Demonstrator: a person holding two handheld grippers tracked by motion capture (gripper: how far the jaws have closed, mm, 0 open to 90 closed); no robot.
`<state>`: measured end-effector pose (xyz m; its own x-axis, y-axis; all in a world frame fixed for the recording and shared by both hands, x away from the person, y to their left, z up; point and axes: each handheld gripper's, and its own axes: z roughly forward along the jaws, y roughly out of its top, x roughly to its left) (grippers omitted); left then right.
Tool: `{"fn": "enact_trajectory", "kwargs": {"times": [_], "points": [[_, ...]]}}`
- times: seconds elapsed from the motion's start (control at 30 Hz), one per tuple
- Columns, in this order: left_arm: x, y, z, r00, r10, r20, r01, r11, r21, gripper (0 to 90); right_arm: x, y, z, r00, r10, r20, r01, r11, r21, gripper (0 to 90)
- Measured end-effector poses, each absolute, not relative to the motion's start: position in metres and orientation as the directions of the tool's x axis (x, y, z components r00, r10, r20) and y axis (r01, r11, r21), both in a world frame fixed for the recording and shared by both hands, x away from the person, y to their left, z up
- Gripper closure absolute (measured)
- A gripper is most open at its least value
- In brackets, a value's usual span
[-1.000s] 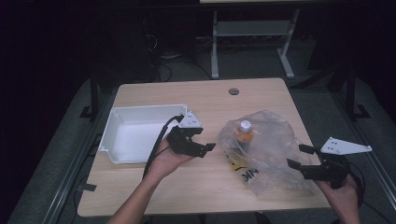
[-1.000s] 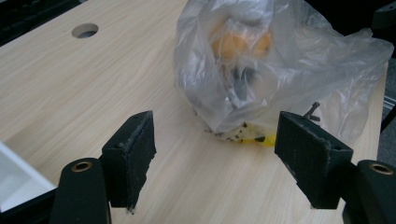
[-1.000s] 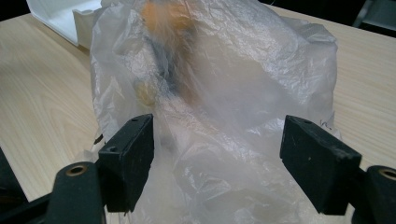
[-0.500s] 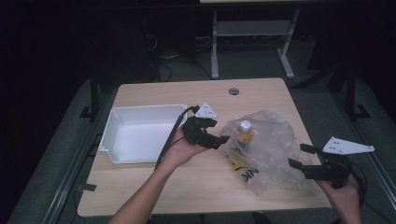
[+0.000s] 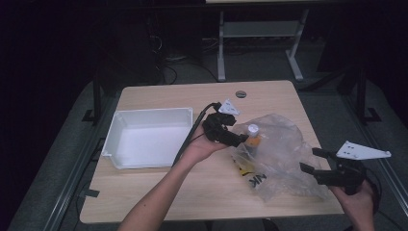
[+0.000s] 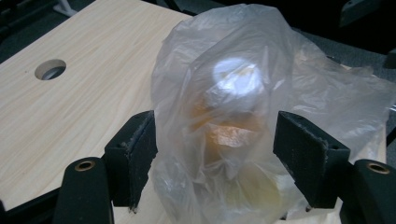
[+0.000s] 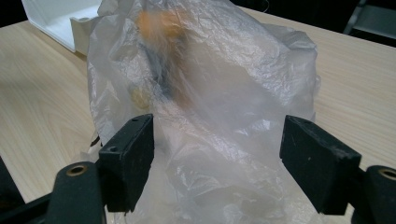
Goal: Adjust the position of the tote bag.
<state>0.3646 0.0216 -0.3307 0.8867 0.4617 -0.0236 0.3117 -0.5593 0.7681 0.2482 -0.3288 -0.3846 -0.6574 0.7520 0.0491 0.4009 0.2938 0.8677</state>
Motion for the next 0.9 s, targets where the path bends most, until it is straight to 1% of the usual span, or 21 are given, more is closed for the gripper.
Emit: {"fn": "enact_trajectory", "kwargs": {"times": [0.07,0.23,0.33,0.4,0.57,0.9], "points": [[0.367,0.019,-0.333,0.889,0.456,-0.037,0.319,-0.561,0.764,29.6,0.248,-0.329,-0.385,-0.656,0.753,0.050,0.401,0.292,0.868,25.7],[0.368,0.012,-0.339,0.893,0.450,-0.017,0.313,-0.593,0.742,32.2,0.248,-0.329,-0.383,-0.656,0.753,0.048,0.399,0.292,0.869,25.9],[0.369,0.012,-0.342,0.893,0.449,-0.035,0.323,-0.583,0.745,36.3,0.247,-0.328,-0.383,-0.659,0.751,0.042,0.393,0.296,0.871,26.2],[0.370,0.013,-0.342,0.898,0.437,-0.048,0.323,-0.582,0.747,41.4,0.248,-0.328,-0.383,-0.659,0.751,0.041,0.394,0.299,0.869,26.3],[0.370,0.014,-0.342,0.905,0.423,-0.048,0.314,-0.585,0.748,52.5,0.248,-0.329,-0.382,-0.656,0.754,0.039,0.394,0.298,0.869,26.7],[0.367,0.017,-0.340,0.911,0.410,-0.033,0.296,-0.598,0.745,71.2,0.247,-0.331,-0.382,-0.649,0.760,0.040,0.396,0.293,0.870,27.1]]}}
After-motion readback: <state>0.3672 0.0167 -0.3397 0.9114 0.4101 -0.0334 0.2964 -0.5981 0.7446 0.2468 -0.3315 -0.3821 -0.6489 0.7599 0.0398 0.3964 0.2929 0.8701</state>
